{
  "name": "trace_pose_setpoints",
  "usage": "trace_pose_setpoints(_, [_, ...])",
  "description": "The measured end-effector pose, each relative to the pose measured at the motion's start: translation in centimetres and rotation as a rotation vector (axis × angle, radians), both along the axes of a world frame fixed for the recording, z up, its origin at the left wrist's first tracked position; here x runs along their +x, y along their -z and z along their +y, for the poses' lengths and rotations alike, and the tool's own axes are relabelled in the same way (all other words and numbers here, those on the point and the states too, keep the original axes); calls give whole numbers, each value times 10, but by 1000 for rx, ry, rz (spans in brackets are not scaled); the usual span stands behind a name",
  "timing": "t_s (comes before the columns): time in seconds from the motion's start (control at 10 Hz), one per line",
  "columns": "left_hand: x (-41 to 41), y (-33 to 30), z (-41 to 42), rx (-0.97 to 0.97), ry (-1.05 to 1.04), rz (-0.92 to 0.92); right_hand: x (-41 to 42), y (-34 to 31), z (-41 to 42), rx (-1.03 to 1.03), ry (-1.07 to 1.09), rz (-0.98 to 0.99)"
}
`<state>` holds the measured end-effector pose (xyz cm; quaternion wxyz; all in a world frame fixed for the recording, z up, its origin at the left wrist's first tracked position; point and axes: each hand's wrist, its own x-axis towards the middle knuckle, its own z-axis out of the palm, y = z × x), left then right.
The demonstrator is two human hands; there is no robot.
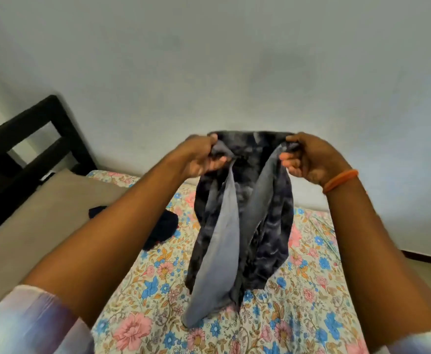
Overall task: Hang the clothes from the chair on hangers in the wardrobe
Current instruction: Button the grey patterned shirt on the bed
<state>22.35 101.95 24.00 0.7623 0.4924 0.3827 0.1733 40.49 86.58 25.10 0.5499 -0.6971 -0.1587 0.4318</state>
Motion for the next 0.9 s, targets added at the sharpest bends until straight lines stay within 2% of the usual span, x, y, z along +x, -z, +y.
trace_pose_setpoints(0.1, [42,22,25,133,-196,-102,14,24,67,54,-142,30])
trace_pose_setpoints(0.2, [56,102,52,256,-217,61,20,92,126,22,-244,47])
trace_pose_setpoints(0.3, [41,229,47,323,50,444,15,227,144,-187,-345,17])
trace_pose_setpoints(0.4, [-20,423,-39,218,225,707,-20,400,89,-440,-361,-239])
trace_pose_setpoints(0.5, [-74,554,-131,22,289,700,-41,547,35,-661,-524,-552])
trace_pose_setpoints(0.6, [-105,645,-207,3,204,724,-72,630,-23,-685,-484,-647])
trace_pose_setpoints(0.7, [-94,676,-223,76,-125,587,-83,653,-22,-562,-387,-802])
trace_pose_setpoints(0.8, [-84,670,-225,118,-263,470,-84,661,-15,-505,-359,-940])
trace_pose_setpoints(0.9, [-78,669,-216,87,-307,445,-85,666,-16,-479,-342,-1046])
